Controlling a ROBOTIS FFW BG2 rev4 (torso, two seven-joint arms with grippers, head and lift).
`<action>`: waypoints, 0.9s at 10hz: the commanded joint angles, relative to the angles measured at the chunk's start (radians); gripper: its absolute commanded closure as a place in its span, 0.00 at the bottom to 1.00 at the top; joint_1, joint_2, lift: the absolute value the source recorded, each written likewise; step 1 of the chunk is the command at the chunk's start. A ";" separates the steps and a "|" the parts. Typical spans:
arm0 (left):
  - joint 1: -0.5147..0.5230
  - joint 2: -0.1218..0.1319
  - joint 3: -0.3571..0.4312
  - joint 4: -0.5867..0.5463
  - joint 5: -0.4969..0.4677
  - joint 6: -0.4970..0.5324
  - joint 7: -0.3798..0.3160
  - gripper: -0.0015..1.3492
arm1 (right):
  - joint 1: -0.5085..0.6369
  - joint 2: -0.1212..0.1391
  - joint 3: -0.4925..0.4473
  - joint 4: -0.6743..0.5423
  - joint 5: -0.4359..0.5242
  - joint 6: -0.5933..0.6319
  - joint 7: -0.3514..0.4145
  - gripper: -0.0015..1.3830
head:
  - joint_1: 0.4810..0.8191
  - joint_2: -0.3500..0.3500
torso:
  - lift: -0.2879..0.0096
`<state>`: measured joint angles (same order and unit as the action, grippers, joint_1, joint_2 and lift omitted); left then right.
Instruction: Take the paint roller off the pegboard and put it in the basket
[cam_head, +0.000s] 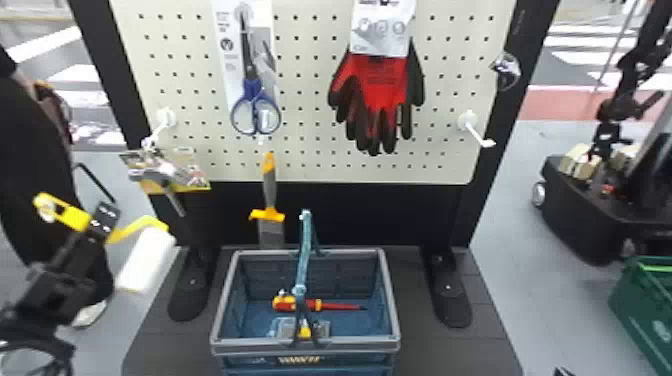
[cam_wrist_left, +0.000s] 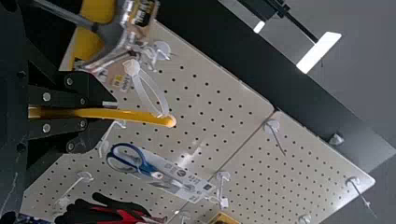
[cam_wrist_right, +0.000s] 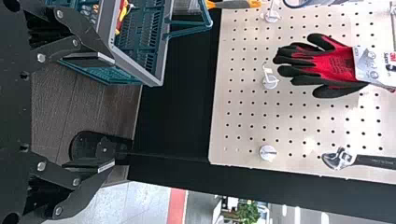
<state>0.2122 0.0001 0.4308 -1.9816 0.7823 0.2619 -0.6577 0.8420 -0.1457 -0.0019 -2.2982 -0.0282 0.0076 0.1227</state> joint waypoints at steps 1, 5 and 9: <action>-0.006 -0.003 -0.037 0.068 0.018 -0.016 0.003 0.85 | -0.004 0.000 0.002 0.002 -0.001 0.000 0.000 0.36 | 0.20 0.50 | 0.63; -0.063 0.011 -0.122 0.225 0.063 -0.053 0.000 0.90 | -0.006 0.000 0.005 0.009 -0.003 -0.001 0.000 0.36 | 0.20 0.50 | 0.63; -0.160 0.021 -0.191 0.346 0.058 -0.036 -0.023 0.90 | -0.008 0.000 0.005 0.012 -0.003 -0.003 0.002 0.36 | 0.20 0.50 | 0.63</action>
<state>0.0663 0.0206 0.2521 -1.6575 0.8401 0.2234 -0.6818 0.8350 -0.1457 0.0031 -2.2875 -0.0307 0.0056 0.1237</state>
